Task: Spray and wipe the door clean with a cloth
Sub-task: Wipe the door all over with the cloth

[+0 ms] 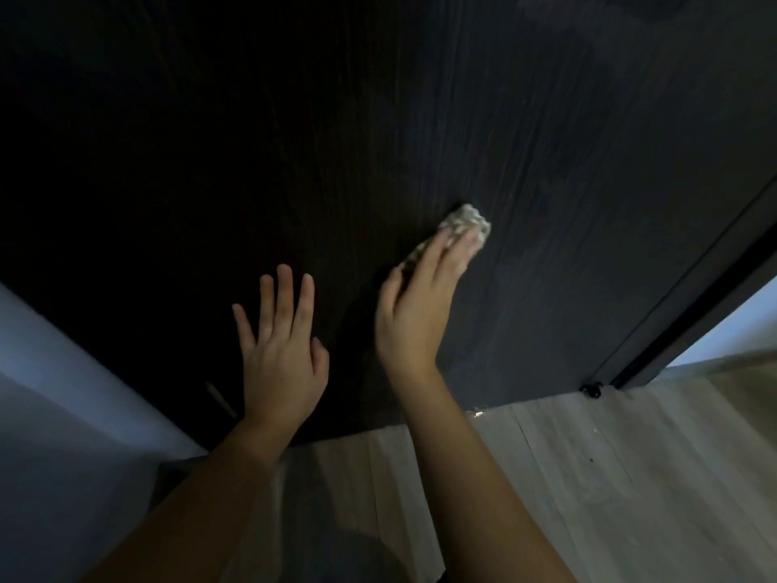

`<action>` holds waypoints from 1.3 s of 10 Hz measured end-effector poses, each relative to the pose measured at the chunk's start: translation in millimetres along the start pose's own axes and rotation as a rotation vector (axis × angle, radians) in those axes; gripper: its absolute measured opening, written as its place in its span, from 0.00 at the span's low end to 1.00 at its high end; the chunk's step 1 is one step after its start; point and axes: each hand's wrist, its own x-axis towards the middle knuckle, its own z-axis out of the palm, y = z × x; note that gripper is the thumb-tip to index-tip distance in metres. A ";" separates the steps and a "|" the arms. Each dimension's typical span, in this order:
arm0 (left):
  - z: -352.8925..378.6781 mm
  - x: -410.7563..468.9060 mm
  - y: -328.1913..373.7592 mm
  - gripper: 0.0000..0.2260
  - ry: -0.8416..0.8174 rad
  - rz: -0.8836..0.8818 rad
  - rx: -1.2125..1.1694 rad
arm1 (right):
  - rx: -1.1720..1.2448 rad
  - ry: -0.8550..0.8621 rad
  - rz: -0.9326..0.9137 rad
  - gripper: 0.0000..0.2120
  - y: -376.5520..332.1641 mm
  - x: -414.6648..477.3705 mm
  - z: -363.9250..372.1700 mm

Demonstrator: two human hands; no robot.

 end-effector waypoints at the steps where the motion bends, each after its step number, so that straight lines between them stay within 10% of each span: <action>1: -1.7 -0.2 -2.2 0.38 0.007 0.008 -0.018 | -0.112 -0.003 -0.029 0.30 14.5 -3.3 5.3; 4: 0.3 -1.8 3.0 0.36 0.017 -0.007 -0.007 | 0.364 -0.178 1.289 0.25 77.3 -26.4 -0.6; 8: 19.3 1.4 6.6 0.37 0.061 -0.046 0.001 | 0.687 -0.292 1.690 0.16 117.8 -57.1 25.2; 9: 19.0 1.8 8.3 0.40 0.048 -0.058 0.012 | 0.771 -0.101 1.702 0.12 110.6 -33.4 18.7; 12: 7.2 -1.7 12.7 0.40 -0.015 -0.069 -0.089 | 0.205 0.216 0.372 0.34 5.6 -3.2 13.3; 13: 4.6 -2.9 7.5 0.37 -0.005 -0.044 -0.129 | 0.154 0.089 0.050 0.35 -15.9 -2.8 11.9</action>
